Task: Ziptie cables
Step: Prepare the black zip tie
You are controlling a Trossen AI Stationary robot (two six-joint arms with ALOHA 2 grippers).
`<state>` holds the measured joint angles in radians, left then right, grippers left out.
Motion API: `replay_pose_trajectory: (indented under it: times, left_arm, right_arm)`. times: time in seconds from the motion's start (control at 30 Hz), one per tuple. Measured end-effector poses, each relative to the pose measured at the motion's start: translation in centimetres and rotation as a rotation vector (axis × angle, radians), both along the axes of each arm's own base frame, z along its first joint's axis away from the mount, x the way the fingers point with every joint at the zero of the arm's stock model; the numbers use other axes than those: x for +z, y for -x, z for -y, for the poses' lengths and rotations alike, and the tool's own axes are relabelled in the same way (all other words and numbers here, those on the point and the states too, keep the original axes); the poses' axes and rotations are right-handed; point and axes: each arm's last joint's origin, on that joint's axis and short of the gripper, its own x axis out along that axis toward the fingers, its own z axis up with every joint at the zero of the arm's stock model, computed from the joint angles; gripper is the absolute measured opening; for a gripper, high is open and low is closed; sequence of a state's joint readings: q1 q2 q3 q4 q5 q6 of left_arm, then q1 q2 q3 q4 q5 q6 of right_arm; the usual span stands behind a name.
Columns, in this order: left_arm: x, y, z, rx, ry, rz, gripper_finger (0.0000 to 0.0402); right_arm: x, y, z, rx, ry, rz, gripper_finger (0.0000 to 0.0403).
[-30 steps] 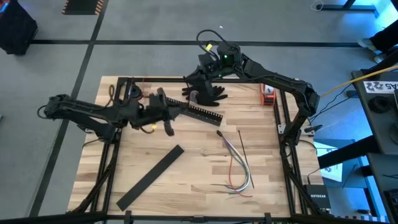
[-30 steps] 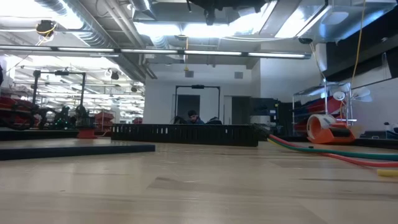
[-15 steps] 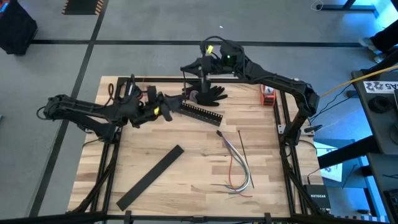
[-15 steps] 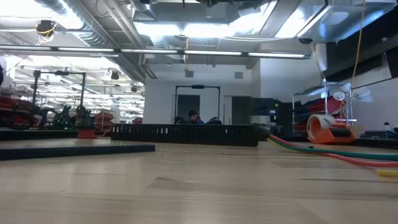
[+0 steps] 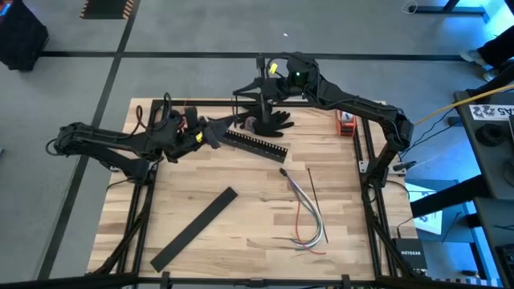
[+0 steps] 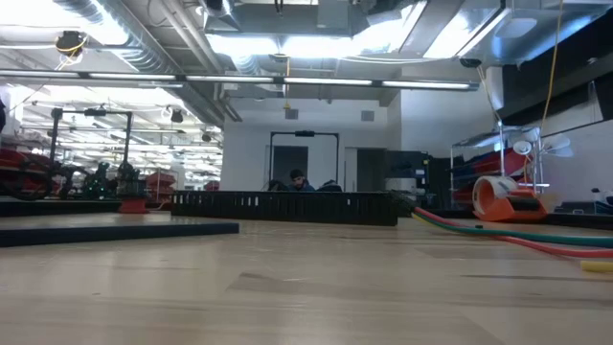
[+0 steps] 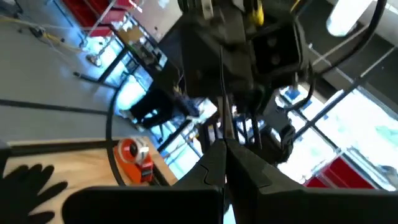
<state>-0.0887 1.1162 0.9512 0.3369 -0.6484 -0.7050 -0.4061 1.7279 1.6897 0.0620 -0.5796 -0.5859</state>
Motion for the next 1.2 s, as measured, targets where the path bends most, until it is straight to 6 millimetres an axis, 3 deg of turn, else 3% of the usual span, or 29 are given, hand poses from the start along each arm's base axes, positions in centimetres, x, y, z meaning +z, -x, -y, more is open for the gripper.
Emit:
replay_pose_trajectory:
  times: [1.2]
  left_arm:
    - [-0.1,-0.3,-1.2,-0.011,0.0,0.008,0.0]
  right_arm:
    - [-0.3,0.0,0.0,0.0,0.064,-0.018,0.0]
